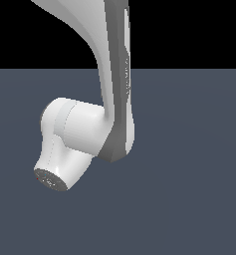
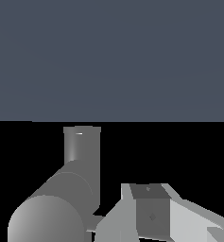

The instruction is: Turn on the faucet by rotating a designated handle.

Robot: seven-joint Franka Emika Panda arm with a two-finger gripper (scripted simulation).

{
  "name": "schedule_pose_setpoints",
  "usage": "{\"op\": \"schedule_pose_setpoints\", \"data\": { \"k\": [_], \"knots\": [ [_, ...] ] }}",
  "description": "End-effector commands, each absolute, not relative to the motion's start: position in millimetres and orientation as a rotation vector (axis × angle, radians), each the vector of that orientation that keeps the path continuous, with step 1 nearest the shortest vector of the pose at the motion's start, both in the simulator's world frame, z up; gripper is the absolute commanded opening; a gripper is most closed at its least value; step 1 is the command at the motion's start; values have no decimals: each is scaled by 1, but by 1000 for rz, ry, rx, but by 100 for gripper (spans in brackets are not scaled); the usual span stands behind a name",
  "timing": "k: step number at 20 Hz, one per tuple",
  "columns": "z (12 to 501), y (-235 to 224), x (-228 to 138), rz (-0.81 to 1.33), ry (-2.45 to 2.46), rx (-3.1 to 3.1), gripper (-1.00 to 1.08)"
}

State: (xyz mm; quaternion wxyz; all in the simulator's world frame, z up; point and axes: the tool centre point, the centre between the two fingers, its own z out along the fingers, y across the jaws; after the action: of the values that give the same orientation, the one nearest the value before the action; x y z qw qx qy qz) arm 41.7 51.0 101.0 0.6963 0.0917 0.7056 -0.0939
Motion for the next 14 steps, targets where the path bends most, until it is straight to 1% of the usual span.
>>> {"op": "schedule_pose_setpoints", "data": {
  "k": [1, 14],
  "knots": [
    [101, 51, 42, -209, 1574, 205, -100],
    [150, 38, 39, -202, 1562, 202, -100]
  ]
}}
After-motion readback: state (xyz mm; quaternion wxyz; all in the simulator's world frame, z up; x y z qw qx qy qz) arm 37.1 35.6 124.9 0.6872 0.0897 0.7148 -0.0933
